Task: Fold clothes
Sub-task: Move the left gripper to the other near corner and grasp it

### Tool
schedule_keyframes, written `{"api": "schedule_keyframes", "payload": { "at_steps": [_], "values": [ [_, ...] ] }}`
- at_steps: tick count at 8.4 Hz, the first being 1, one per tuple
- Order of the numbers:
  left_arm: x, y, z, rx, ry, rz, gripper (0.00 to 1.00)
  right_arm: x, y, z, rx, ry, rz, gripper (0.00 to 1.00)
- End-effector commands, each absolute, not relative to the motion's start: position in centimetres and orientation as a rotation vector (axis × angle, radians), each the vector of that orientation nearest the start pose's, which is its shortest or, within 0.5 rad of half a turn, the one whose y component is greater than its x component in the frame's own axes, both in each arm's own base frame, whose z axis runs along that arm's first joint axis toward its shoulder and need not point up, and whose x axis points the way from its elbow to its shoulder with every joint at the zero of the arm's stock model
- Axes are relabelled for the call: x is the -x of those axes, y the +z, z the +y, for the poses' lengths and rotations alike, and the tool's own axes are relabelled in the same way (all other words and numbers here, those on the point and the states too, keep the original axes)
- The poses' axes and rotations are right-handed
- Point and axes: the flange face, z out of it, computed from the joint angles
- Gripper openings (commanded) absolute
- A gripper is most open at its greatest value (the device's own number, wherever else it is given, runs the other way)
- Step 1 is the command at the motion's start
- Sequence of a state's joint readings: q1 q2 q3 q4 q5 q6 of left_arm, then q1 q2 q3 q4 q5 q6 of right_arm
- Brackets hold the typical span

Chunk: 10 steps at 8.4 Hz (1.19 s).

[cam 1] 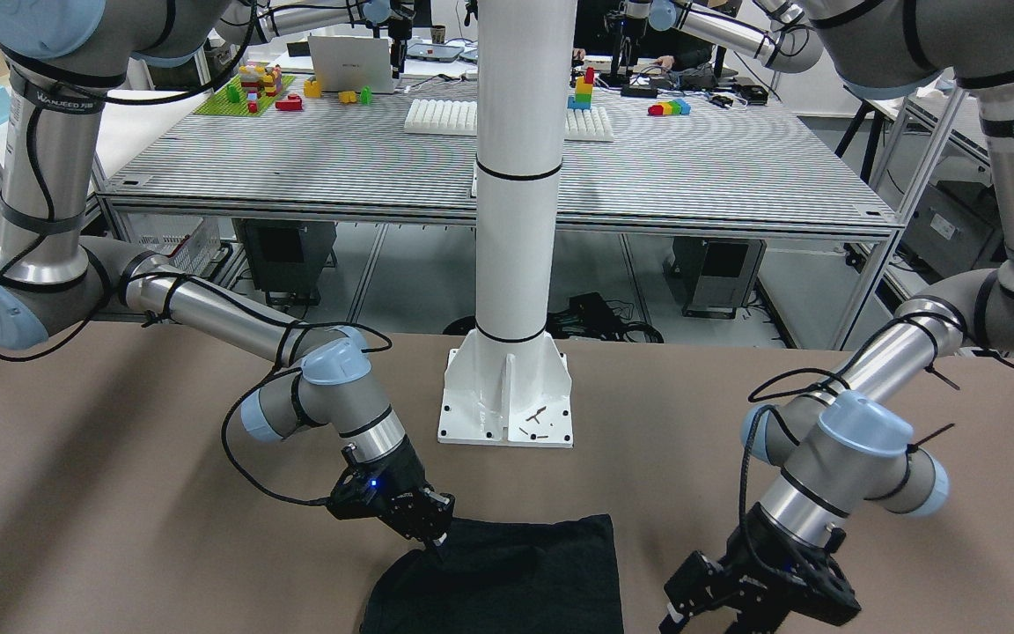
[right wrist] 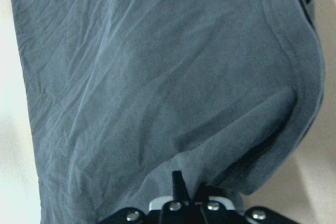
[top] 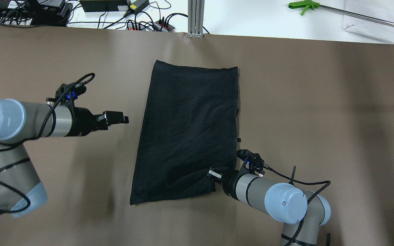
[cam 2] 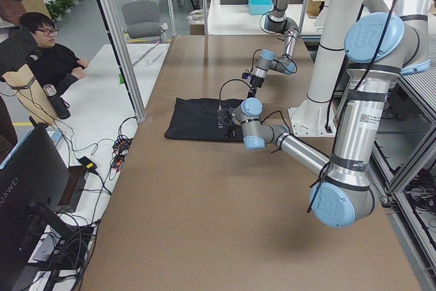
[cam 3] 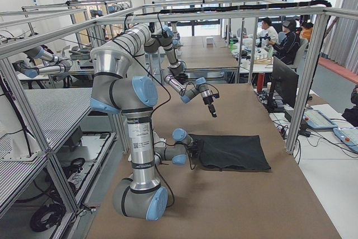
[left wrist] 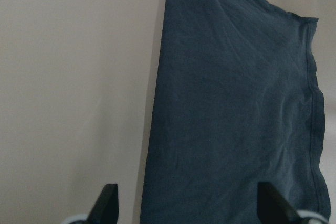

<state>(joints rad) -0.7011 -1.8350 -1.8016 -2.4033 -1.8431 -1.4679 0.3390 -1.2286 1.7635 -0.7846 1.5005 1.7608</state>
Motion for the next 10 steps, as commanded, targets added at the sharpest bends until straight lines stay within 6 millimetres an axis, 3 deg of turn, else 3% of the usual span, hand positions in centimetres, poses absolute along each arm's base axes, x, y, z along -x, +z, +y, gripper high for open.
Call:
{"api": "schedule_keyframes", "payload": {
  "at_steps": [1,3,7,10],
  "values": [
    [-41.4,31.3,-36.6,-0.256,-0.394,1.335,0.93,51.4,28.9,-34.0,-0.168,0.485,-1.328,0.00],
    [-45.0,31.5,-32.7,-0.267,-0.400,1.330,0.93,51.3,29.0,-34.2,-0.172,0.487,-1.321,0.00],
    [-49.5,32.6,-26.7,-0.252,-0.388,1.313,0.93,51.1,29.0,-34.6,-0.188,0.479,-1.315,0.00],
    [-51.3,35.7,-26.5,-0.242,-0.399,1.312,0.93,51.1,29.1,-34.6,-0.192,0.482,-1.314,0.00]
  ]
}}
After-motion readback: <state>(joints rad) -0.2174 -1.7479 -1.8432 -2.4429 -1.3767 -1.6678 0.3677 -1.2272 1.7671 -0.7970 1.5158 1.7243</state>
